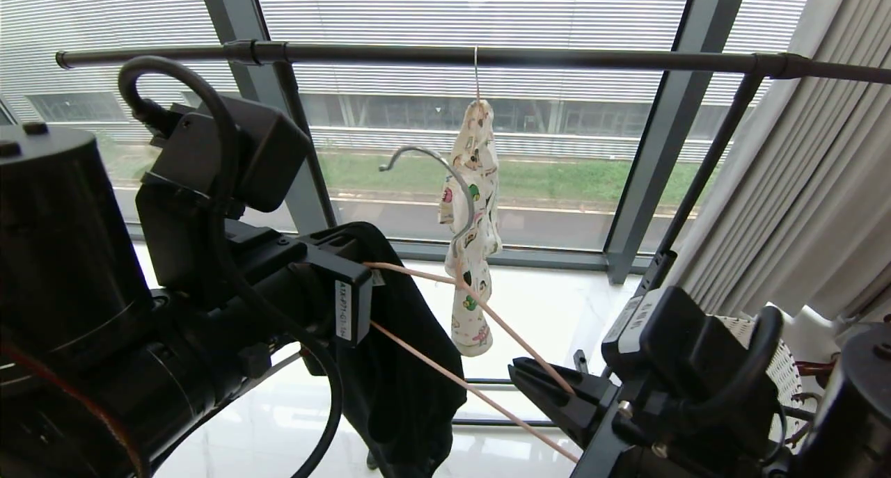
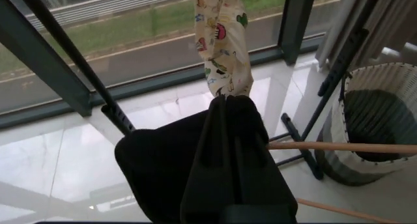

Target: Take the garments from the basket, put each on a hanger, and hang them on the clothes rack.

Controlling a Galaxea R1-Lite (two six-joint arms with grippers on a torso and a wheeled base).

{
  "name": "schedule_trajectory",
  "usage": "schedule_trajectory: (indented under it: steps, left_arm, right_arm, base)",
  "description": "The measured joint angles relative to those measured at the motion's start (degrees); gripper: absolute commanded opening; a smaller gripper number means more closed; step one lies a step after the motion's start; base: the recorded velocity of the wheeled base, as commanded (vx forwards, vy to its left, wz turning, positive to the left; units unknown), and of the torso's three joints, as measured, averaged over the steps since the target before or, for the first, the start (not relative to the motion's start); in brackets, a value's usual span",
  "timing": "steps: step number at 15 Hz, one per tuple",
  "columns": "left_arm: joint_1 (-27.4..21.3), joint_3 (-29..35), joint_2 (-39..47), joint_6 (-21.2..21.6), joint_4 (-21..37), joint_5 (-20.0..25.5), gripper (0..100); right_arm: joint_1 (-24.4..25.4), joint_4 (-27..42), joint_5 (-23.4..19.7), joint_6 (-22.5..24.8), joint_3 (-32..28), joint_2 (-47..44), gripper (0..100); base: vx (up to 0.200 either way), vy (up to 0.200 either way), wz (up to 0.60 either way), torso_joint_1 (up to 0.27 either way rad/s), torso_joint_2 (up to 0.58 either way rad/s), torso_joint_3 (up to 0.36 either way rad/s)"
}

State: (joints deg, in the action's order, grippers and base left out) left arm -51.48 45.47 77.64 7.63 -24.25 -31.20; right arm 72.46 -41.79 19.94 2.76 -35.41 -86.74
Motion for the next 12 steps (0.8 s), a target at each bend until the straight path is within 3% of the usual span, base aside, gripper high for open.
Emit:
schedule_trajectory:
  steps: [3,6,12]
  left_arm:
    - [-2.56,-0.05,-0.09,0.09,0.00,0.33,0]
    - [-4.80,-0.05,-0.50,0.09,0.02,0.35,0]
    - [-6.14,-1.65,-3.04,0.79,0.22,0.41,0]
  right_arm:
    - [-0.46,0.00,-2.86,-0.09,-0.85,-3.21,0]
    - [-1.46,-0.02,-3.15,-0.20,-4.22,-6.89,0]
    - [-8.00,-0.49,-3.19,-1.26,-8.08,-10.34,0]
  base:
    - [0.000,0.000,0.00,0.000,0.00,0.000]
    - [0.000,0.000,0.00,0.000,0.00,0.000]
    - [0.000,0.000,0.00,0.000,0.00,0.000]
